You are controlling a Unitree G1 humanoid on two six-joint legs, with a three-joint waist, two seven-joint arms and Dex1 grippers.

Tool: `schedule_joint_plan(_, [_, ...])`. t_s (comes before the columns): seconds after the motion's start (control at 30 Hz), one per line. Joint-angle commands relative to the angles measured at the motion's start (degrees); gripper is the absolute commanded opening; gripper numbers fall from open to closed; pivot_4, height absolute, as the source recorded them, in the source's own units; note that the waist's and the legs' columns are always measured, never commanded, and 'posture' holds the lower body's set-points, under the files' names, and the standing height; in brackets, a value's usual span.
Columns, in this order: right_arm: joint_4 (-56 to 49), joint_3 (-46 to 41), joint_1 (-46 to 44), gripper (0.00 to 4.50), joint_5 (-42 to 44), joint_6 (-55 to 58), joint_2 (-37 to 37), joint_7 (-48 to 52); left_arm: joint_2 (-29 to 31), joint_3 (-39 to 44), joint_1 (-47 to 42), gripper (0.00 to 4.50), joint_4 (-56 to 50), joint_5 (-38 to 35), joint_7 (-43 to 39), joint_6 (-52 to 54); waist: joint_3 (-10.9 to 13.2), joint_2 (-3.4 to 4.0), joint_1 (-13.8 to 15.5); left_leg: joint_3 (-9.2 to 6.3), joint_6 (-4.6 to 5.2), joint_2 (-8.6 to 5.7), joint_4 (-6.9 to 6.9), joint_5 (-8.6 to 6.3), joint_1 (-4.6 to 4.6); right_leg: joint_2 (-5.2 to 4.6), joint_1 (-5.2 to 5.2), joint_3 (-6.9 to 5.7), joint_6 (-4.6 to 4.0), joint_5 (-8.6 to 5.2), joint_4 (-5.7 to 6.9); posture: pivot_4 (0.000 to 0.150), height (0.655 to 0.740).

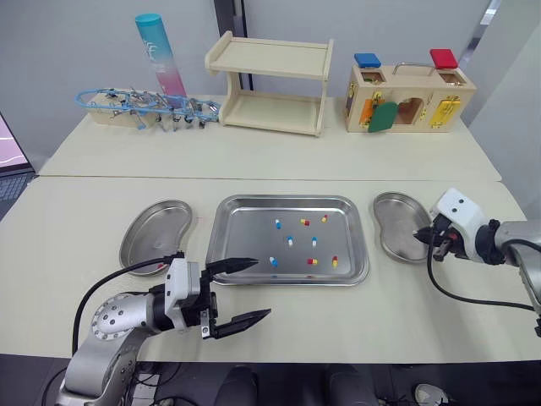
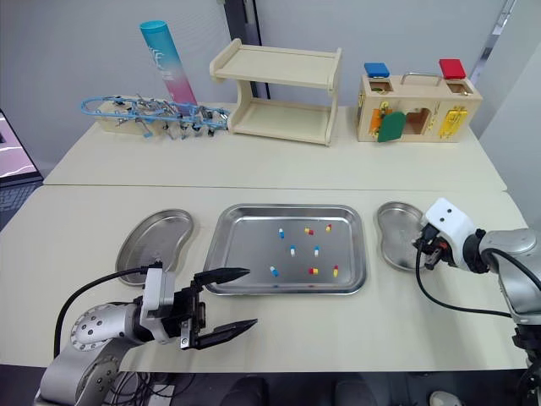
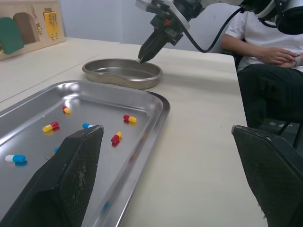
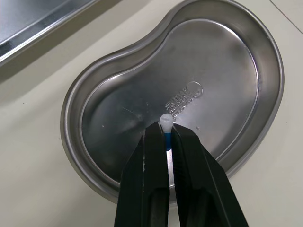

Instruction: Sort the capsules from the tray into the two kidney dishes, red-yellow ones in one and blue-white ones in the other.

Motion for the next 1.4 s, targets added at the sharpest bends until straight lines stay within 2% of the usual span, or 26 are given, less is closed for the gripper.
schedule_joint_plan(0.03, [-0.34, -0.99, -0.38, 1.12, 1.18, -0.04, -1.57, -1.19, -0.14, 0.14, -0.07, 4.50, -1.89, -1.51, 0.20, -0.15, 0.00, 0.00, 0.00, 0.00, 0.00, 0.00, 0.00, 0.00, 0.00, 0.00, 0.00, 0.00, 0.00, 0.00, 0.00, 0.150, 0.7400])
schedule_joint_plan(0.33, [-0.97, -3.37, 1.05, 4.02, 5.22, -6.45, -3.29, -0.01, 0.33, 2.22, 0.62, 4.50, -2.17, -1.60, 3.34, 1.68, 0.00, -0.01, 0.15, 0.00, 0.00, 0.00, 0.01, 0.00, 0.00, 0.00, 0.01, 0.00, 0.00, 0.00, 0.00, 0.150, 0.7400])
schedule_joint_plan(0.53, [-0.62, -11.00, 10.04, 4.02, 8.98, -23.31, -2.85, 3.05, 2.14, 10.05, 3.92, 4.50, -0.82, 0.77, 12.90, 6.94, 0.02, -0.04, 0.31, -0.02, 0.01, 0.00, 0.00, 0.00, 0.00, 0.00, 0.04, -0.03, 0.01, -0.01, -0.02, 0.150, 0.7400])
schedule_joint_plan(0.67, [1.39, -18.37, 18.47, 4.02, 12.08, -30.27, -5.15, 9.29, 4.93, 22.15, 7.01, 4.50, 7.97, 3.68, 17.03, 5.33, 0.03, -0.04, 0.29, -0.03, 0.01, 0.00, 0.02, -0.01, 0.06, -0.01, 0.11, -0.05, 0.01, -0.01, -0.02, 0.150, 0.7400])
schedule_joint_plan(0.8, [6.46, -22.36, 23.61, 4.02, 12.39, -39.32, -6.91, 13.72, 9.04, 32.18, 9.20, 4.50, 19.35, 4.92, 15.24, 0.50, 0.05, -0.08, 0.05, 0.02, 0.02, 0.00, -0.02, -0.02, 0.24, 0.00, 0.19, -0.01, 0.00, -0.01, -0.02, 0.150, 0.7400])
schedule_joint_plan(0.93, [14.66, -22.94, 25.86, 4.02, 10.84, -47.10, -8.64, 15.86, 12.66, 38.77, 13.11, 4.50, 28.64, 5.68, 11.44, -2.47, 0.05, -0.10, 0.04, 0.06, 0.04, 0.00, -0.06, -0.03, 0.44, -0.01, 0.38, 0.00, 0.00, -0.02, -0.07, 0.150, 0.7400])
schedule_joint_plan(1.03, [19.06, -22.99, 26.32, 4.02, 10.85, -50.70, -8.69, 15.95, 13.95, 40.91, 15.98, 4.50, 33.34, 5.60, 8.47, -3.81, 0.05, -0.10, -0.07, 0.09, 0.04, 0.00, -0.09, -0.03, 0.44, -0.01, 0.36, 0.03, -0.01, -0.03, -0.07, 0.150, 0.7400])
schedule_joint_plan(1.13, [21.63, -23.24, 27.05, 4.49, 11.58, -52.22, -8.71, 15.93, 14.59, 42.02, 17.70, 4.50, 36.45, 6.07, 7.52, -4.63, 0.05, -0.10, -0.19, 0.10, 0.04, 0.01, -0.11, -0.03, 0.46, -0.02, 0.38, 0.02, -0.01, -0.03, -0.07, 0.150, 0.7400])
schedule_joint_plan(1.4, [20.67, -23.03, 29.92, 4.49, 13.38, -52.06, -8.27, 16.82, 14.89, 42.28, 17.26, 4.50, 34.38, 5.00, 7.42, -3.43, 0.04, -0.12, -0.06, 0.09, 0.04, 0.01, -0.10, -0.03, 0.45, -0.03, 0.42, 0.01, -0.01, -0.03, -0.07, 0.150, 0.7400])
